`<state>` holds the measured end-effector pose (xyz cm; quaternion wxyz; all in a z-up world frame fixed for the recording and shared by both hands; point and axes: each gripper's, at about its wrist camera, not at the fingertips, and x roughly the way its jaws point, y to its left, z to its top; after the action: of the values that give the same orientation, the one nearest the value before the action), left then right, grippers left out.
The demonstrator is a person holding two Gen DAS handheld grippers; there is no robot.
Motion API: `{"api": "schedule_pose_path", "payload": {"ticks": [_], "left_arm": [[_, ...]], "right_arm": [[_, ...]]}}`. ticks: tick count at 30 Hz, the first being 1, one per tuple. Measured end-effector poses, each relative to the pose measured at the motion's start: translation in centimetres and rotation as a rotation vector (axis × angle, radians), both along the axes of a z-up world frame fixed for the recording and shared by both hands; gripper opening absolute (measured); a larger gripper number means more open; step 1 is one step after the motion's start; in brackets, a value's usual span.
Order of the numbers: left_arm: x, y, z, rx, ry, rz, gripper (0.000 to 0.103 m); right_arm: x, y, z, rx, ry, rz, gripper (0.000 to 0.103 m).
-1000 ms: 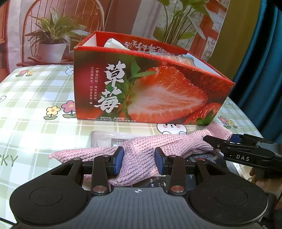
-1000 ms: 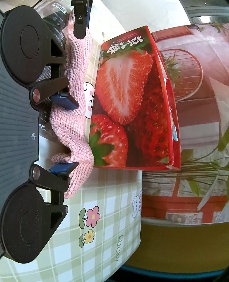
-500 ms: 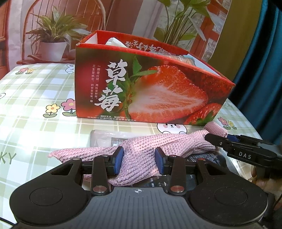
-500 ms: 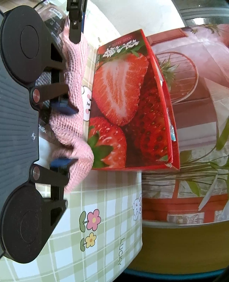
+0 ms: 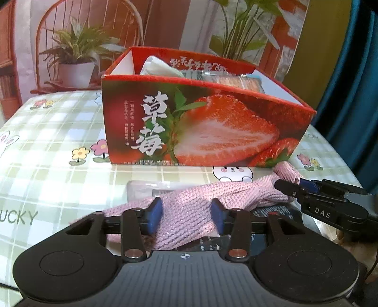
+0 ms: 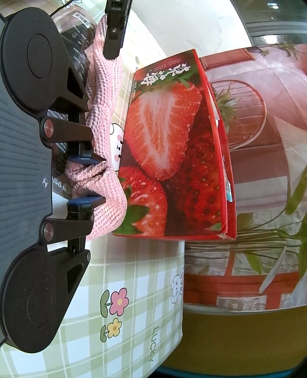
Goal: Organize soft objects
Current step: 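Lift the pink cloth with both grippers and carry it over the box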
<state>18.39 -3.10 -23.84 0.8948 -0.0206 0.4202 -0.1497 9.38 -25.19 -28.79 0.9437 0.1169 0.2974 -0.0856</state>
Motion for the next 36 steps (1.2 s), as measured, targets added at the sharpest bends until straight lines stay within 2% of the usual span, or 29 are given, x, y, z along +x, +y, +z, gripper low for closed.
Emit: {"api": "schedule_pose_path", "payload": {"ticks": [1, 7, 13, 14, 16, 19, 24, 32, 36], "left_arm": [[0.0, 0.0, 0.0, -0.005, 0.01, 0.006, 0.063], [0.4, -0.5, -0.7, -0.011, 0.051, 0.008, 0.062], [0.7, -0.4, -1.3, -0.031, 0.042, 0.021, 0.061], [0.7, -0.4, -1.3, -0.034, 0.036, 0.018, 0.059], [0.6, -0.2, -1.2, -0.057, 0.03, 0.005, 0.04], [0.5, 0.0, -0.7, -0.071, 0.006, -0.014, 0.021], [0.2, 0.5, -0.1, -0.091, -0.035, -0.018, 0.018], [-0.7, 1.3, 1.3, -0.092, -0.094, -0.012, 0.017], [-1.4, 1.9, 1.6, -0.1, -0.099, -0.008, 0.017]], "right_arm": [[0.0, 0.0, 0.0, 0.001, 0.001, 0.001, 0.025], [0.0, 0.0, 0.0, 0.001, 0.001, 0.001, 0.025], [0.2, 0.1, -0.2, 0.0, 0.008, 0.005, 0.025], [0.2, 0.1, -0.2, -0.003, 0.009, 0.006, 0.025], [0.2, 0.2, -0.2, -0.005, 0.014, 0.009, 0.025], [0.2, 0.2, -0.1, -0.003, 0.018, 0.011, 0.025], [0.1, 0.4, 0.6, 0.004, 0.036, 0.023, 0.022], [-1.1, 0.8, 2.7, 0.063, 0.001, 0.022, 0.018], [-1.7, 1.9, 3.0, 0.063, 0.009, 0.033, 0.018]]}}
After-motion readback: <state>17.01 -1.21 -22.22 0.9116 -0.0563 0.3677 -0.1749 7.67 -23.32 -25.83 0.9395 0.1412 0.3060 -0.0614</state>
